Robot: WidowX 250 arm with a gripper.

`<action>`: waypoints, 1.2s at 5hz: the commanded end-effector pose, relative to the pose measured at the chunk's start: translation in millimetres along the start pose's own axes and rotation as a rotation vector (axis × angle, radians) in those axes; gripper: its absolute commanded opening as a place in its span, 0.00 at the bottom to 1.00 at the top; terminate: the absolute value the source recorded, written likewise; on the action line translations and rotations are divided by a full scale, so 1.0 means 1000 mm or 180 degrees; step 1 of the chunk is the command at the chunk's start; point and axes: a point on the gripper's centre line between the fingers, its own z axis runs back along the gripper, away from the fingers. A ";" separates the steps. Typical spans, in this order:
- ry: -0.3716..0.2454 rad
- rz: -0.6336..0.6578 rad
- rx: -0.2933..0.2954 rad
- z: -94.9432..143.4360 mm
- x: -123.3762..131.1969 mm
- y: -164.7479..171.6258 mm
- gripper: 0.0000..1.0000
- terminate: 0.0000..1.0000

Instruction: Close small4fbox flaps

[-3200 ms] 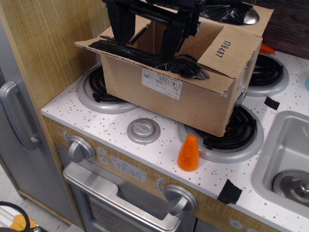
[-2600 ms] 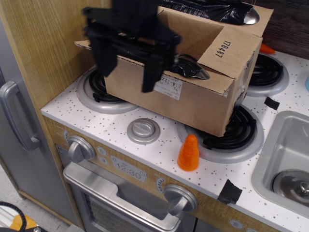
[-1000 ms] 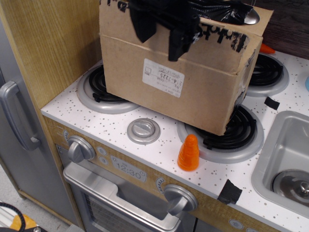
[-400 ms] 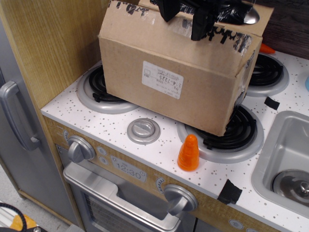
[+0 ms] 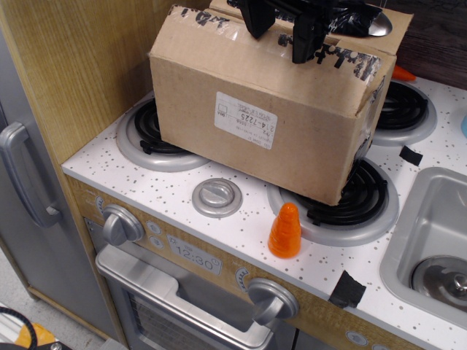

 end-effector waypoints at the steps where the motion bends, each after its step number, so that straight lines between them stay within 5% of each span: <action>1: -0.0172 0.0125 -0.0153 -0.017 -0.009 0.008 1.00 0.00; 4: -0.0155 0.0503 -0.0421 -0.050 -0.024 0.002 1.00 0.00; 5: -0.0091 0.0532 -0.0374 -0.048 -0.025 -0.001 1.00 0.00; 6: -0.0158 0.0469 -0.0490 -0.051 -0.032 -0.001 1.00 1.00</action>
